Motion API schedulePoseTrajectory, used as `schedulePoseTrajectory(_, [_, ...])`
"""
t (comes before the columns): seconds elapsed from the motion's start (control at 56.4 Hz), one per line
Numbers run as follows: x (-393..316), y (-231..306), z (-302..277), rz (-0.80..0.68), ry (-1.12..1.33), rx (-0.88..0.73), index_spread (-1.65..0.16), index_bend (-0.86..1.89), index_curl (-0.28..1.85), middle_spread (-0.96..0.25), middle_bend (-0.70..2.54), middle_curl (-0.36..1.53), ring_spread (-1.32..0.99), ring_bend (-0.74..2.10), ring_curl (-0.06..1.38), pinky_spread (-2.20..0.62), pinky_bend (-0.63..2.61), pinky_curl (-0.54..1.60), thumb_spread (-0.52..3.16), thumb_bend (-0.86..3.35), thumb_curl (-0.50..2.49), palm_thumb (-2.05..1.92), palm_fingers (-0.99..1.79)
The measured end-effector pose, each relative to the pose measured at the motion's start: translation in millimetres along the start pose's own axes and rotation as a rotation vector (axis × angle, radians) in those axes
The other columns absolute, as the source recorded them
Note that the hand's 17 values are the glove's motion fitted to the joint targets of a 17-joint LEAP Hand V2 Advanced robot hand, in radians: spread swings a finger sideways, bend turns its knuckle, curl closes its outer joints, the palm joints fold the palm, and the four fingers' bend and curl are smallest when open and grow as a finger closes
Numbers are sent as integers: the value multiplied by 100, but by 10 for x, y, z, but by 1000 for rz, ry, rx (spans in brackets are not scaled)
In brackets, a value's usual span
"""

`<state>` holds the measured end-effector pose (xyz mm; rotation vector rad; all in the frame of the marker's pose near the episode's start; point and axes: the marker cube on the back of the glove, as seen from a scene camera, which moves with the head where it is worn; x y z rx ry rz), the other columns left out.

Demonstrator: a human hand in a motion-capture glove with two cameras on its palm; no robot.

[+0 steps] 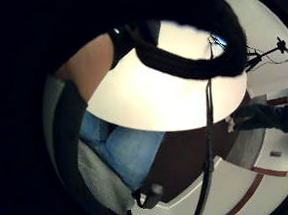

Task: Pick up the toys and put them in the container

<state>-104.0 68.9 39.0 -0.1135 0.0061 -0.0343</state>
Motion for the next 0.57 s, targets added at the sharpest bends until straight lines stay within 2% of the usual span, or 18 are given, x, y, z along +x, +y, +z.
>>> schedulePoseTrajectory(0.567, [105,-92,148,48,1,-39,-37,17,35,-16,15,26,-8,35,34,5,96,32,147,-1,32,1,-7])
